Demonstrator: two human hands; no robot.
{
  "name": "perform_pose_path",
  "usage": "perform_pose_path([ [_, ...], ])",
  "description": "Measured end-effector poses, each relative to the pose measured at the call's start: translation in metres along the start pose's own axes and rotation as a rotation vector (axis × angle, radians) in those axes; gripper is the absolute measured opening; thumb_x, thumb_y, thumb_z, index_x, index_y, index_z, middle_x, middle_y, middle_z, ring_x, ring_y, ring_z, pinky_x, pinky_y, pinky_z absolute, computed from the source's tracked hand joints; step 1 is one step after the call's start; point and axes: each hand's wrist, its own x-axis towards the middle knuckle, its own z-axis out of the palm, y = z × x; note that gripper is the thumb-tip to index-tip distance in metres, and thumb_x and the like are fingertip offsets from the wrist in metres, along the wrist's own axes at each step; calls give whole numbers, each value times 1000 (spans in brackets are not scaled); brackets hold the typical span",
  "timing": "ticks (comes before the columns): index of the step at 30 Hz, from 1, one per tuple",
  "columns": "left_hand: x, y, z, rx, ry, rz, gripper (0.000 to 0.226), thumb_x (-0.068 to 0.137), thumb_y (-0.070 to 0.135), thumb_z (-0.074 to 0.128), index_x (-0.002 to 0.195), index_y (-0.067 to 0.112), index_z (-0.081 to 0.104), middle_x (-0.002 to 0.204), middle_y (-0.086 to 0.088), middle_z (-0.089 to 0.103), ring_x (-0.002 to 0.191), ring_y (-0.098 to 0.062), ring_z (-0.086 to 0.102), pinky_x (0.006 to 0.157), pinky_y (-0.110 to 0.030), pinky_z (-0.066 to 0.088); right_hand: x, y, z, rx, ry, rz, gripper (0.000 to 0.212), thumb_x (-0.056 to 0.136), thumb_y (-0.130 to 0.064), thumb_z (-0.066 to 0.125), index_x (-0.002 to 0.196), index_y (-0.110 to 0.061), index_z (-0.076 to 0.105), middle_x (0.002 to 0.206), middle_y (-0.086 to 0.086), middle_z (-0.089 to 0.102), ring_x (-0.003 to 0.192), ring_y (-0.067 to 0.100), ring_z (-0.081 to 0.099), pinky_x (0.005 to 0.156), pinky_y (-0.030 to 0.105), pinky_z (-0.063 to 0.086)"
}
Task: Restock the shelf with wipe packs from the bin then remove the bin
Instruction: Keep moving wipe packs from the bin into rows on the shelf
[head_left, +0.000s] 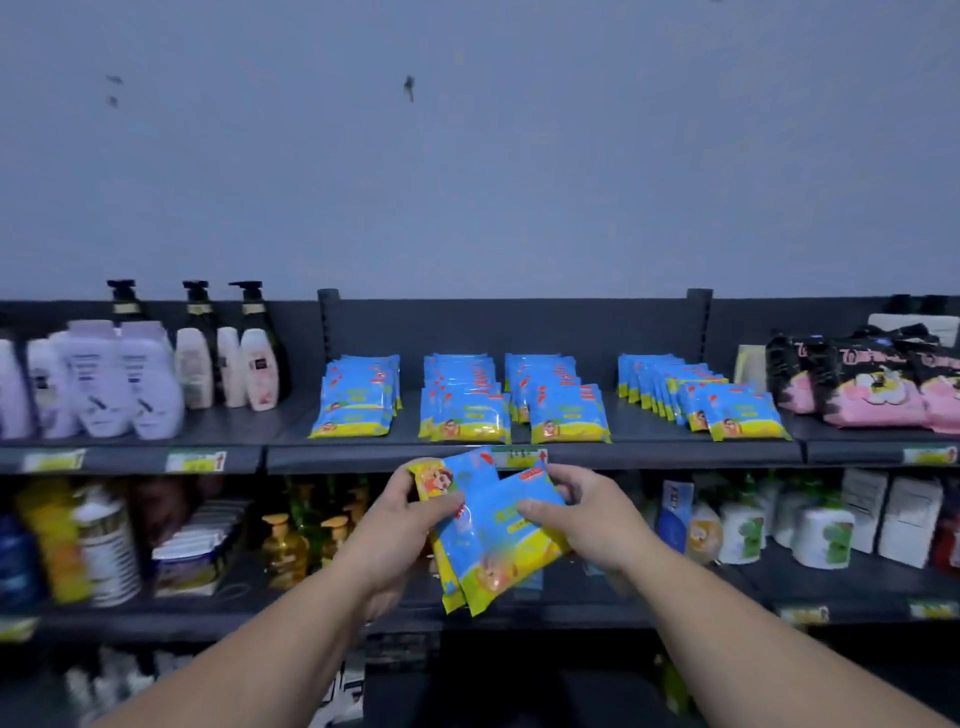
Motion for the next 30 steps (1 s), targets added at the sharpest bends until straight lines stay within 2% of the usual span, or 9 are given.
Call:
perform_pose_path([
  [4,3,16,-49,-9,63,-7,17,95,29,57,109,18,57,99,-7,74,85,-26,72,68,-35,50,11,-9,51,-86,-23,-40,25,80,-12,77,103,-11,69,91,2,76,81,20,73,75,40,60],
  [6,6,23,-70,-4,93,11,16,96,24,56,106,12,60,99,-7,74,83,-23,73,59,-31,55,18,-9,70,-130,-19,-38,27,78,-16,80,101,-11,68,94,3,75,82,19,73,76,40,60],
  [11,24,25,-117,46,243,58,14,93,21,61,101,10,60,94,-12,73,81,-28,72,71,-45,58,44,-6,97,-72,-88,3,32,86,-11,71,116,-12,59,110,7,70,90,20,71,77,39,60],
  [15,46,22,-137,60,357,55,14,91,10,62,101,15,53,93,-12,64,72,-20,63,62,-35,56,73,-2,104,-89,-102,-39,52,91,-12,65,133,-37,48,128,5,59,108,20,62,69,26,58],
  [18,66,25,-147,29,367,57,34,88,0,59,114,20,51,98,-9,63,76,-18,62,59,-34,56,99,1,104,-101,-95,-91,59,92,-15,64,134,-51,43,129,-4,51,118,17,53,65,17,48],
  [22,103,31,-151,-56,397,42,46,89,-6,54,124,22,48,99,-4,65,81,-17,65,61,-32,53,142,0,98,-69,-41,-107,48,93,-13,63,135,-32,50,123,-4,49,123,10,46,69,14,43],
  [24,124,36,-151,-89,419,30,46,89,-7,51,125,21,47,99,-4,66,84,-19,65,62,-32,54,168,1,95,-78,23,-112,45,90,-17,67,130,-31,55,113,1,54,113,17,53,78,22,42],
  [27,156,38,-153,-90,446,21,46,90,-5,49,127,22,47,107,-7,65,89,-21,65,63,-33,58,204,3,94,-66,74,-68,40,88,-19,68,126,-28,57,77,3,48,90,27,61,63,28,42],
  [30,182,38,-160,-79,465,21,41,92,-3,48,124,23,47,106,-7,65,87,-21,65,65,-35,58,236,4,97,-64,69,-68,39,86,-21,71,122,-27,58,76,7,51,67,19,51,55,25,39],
])
